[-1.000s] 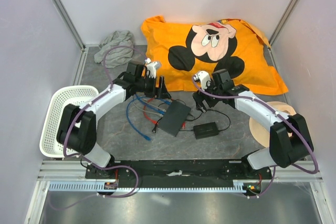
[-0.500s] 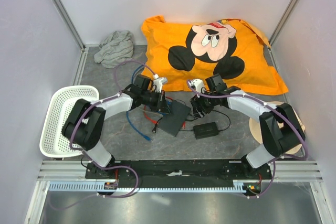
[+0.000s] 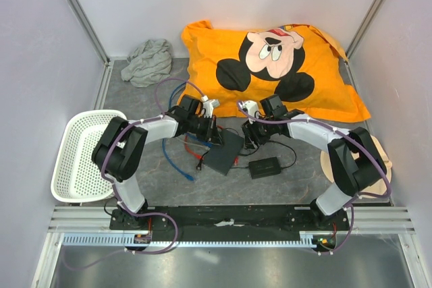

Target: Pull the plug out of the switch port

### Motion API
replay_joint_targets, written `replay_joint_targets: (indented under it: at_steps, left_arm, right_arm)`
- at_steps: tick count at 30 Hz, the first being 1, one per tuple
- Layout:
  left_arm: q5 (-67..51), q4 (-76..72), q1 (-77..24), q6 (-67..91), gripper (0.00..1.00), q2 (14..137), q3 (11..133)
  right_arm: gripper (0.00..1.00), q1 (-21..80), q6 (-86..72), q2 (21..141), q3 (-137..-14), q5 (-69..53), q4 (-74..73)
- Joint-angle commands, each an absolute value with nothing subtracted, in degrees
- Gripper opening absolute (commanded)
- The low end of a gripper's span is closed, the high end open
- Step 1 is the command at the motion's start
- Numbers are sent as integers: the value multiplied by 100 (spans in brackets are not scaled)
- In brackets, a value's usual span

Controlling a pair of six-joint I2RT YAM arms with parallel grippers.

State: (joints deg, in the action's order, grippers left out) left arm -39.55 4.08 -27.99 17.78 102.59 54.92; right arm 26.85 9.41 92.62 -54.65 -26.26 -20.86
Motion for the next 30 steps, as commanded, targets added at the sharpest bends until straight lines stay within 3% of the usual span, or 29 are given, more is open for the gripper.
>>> replay_joint_targets:
  at_steps: [1,20,26,30]
  left_arm:
    - [-3384,527,-2795,1740,1,10547,5519]
    - [-3287,694,-2795,1687,2,10731,5730]
    - [-3278,721,-2795,1687,2,10784,5766]
    - [-3278,730,-2795,1687,2,10819,5792]
  right_arm:
    - [54,2760,914,9343,-5739,-2716,-1881]
    - [47,2971,1037,9773,-5853,-2452,-1846]
    - [38,2988,1055,9809,-5941,-2399,-1837]
    - [27,3015,1133,9791,-5889,-2399,-1863]
